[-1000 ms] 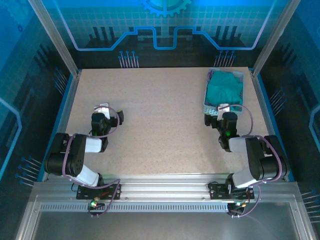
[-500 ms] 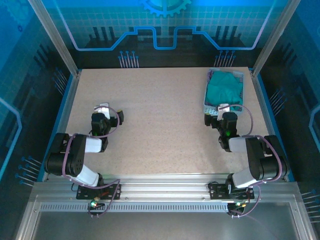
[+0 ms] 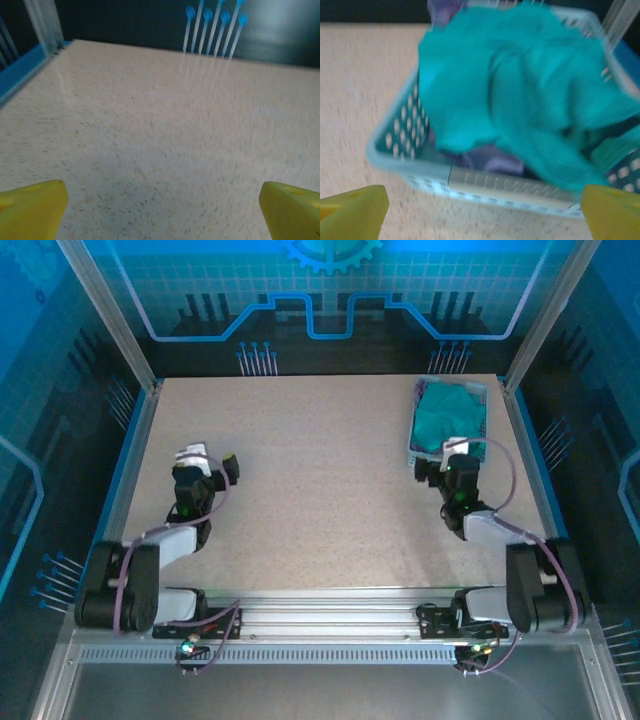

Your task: Fold the inside-out t-shirt

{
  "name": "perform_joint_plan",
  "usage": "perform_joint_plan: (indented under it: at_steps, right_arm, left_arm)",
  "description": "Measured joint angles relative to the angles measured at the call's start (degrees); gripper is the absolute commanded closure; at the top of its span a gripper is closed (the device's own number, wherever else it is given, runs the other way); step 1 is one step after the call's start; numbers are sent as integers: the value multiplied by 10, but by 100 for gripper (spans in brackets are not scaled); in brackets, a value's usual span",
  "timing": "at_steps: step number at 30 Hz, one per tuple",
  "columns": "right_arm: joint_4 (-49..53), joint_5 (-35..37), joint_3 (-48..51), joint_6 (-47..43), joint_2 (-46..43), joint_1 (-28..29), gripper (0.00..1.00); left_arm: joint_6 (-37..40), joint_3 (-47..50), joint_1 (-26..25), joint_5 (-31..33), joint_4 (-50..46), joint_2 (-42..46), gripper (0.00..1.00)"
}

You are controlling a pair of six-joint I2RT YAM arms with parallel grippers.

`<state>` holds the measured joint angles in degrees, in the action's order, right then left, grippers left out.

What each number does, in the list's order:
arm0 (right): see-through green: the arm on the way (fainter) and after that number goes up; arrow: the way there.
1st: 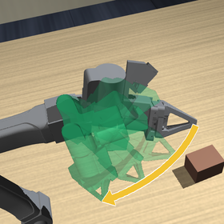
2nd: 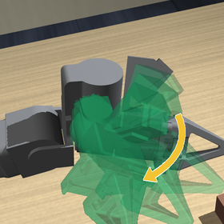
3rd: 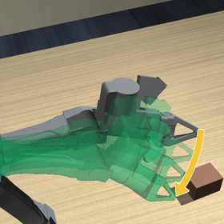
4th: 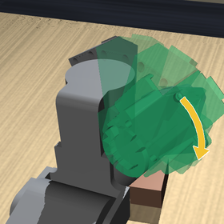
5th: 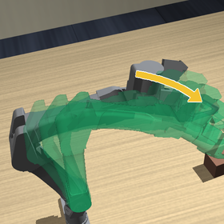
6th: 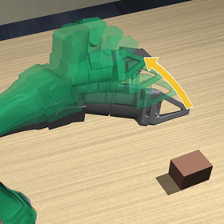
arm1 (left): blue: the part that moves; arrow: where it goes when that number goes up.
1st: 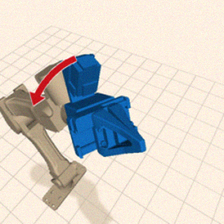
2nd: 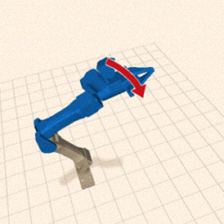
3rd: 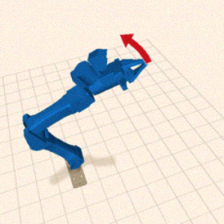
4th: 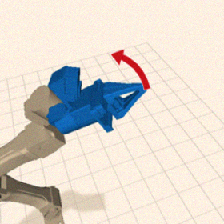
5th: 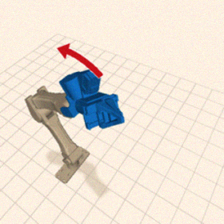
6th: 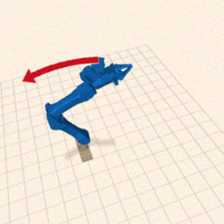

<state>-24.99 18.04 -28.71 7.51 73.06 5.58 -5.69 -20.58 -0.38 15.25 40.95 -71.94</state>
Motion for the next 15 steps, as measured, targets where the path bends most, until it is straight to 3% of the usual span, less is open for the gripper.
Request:
perform_joint_plan:
  at_steps: [3, 7, 11, 15]
  right_arm:
    - [80, 14, -43, 24, -73, 3, 0]
    - [165, 54, -102, 15, -103, 70, 0]
    - [262, 66, -231, 4, -13, 110, 0]
    - [345, 51, -367, 11, 104, 58, 3]
  left_arm:
    - [-54, -46, 1, -14, -79, 70, 1]
    - [-113, -136, -4, -116, -156, 57, 1]
    - [-142, -212, -60, -184, -231, 1, 1]
    - [-152, -243, -114, -216, -283, -29, 1]
